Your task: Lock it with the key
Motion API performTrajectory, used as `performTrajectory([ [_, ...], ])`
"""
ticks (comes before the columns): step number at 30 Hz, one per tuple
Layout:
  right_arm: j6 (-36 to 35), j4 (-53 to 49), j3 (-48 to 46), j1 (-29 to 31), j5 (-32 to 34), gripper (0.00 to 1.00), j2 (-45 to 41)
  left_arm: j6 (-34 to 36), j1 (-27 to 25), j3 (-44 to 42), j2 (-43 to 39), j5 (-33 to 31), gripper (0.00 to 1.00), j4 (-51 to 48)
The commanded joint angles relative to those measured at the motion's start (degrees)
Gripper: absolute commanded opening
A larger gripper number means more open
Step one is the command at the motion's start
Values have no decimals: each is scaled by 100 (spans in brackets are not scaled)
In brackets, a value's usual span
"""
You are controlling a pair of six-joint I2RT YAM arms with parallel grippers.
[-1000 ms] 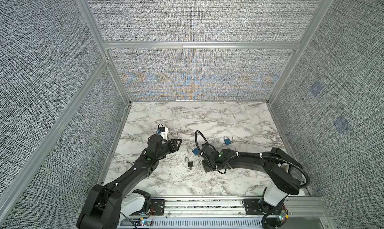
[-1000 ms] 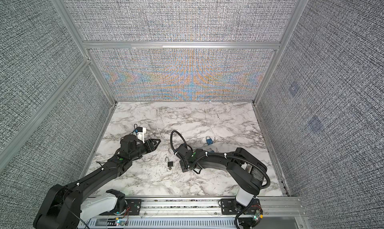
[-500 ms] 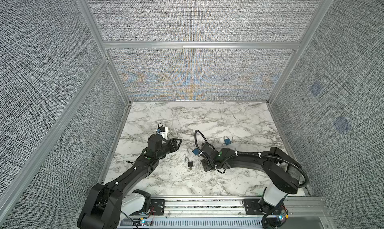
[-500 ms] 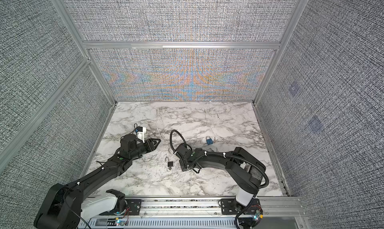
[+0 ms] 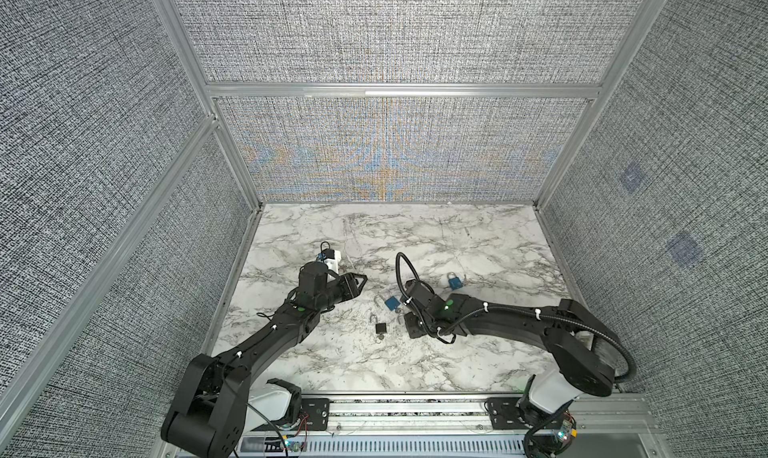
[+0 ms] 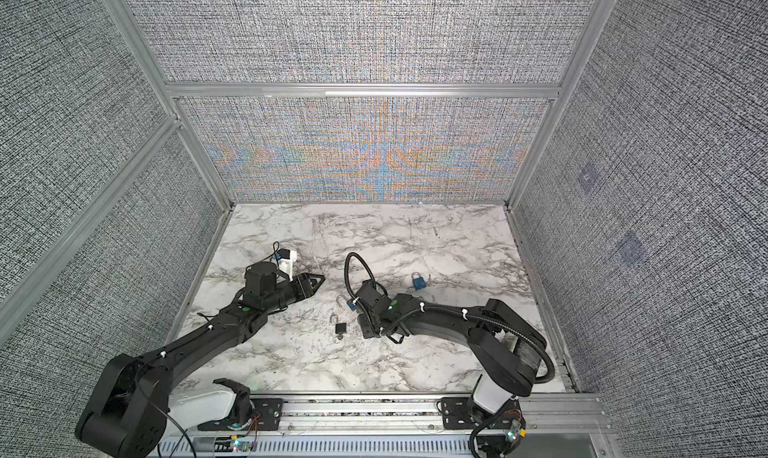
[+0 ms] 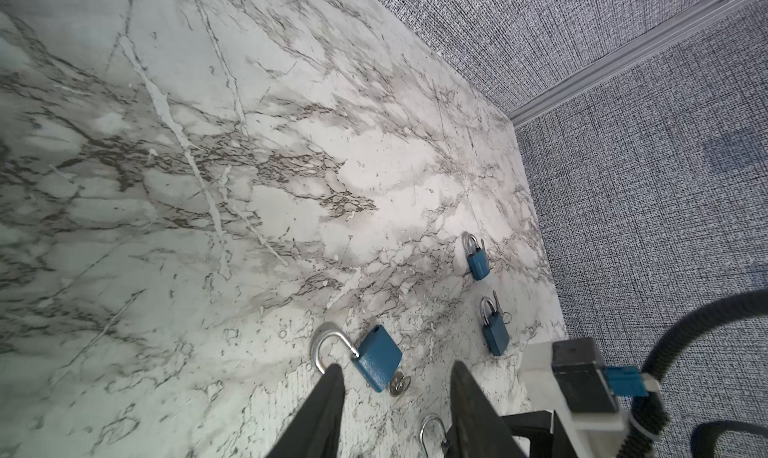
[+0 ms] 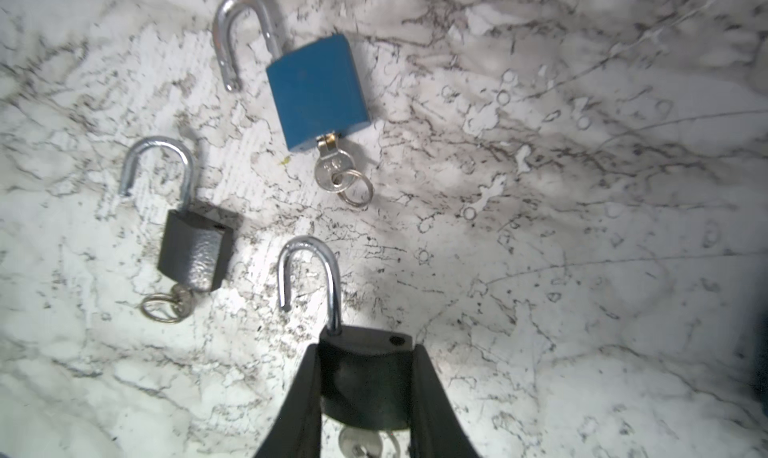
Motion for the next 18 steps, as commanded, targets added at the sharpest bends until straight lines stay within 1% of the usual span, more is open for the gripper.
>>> performTrajectory([
  [1,111,105,-74,-82,-103,18,-234,422,6,236,338,805,45,-140],
  [4,160,185,-78,-187,-172,18,-472,331,-1,238,722,1301,44,201],
  [6,166,189,-280,-244,-177,18,-637,234,-46,185,891,1550,44,507],
  [10,163,161,-281,-294,-204,18,-852,283,-243,260,1065,1793,45,657],
  [14,178,142,-245,-296,-265,18,-977,319,-585,419,1280,2073,46,842],
  [18,201,161,-245,-313,-282,18,-1078,327,-843,500,1465,2160,46,996],
])
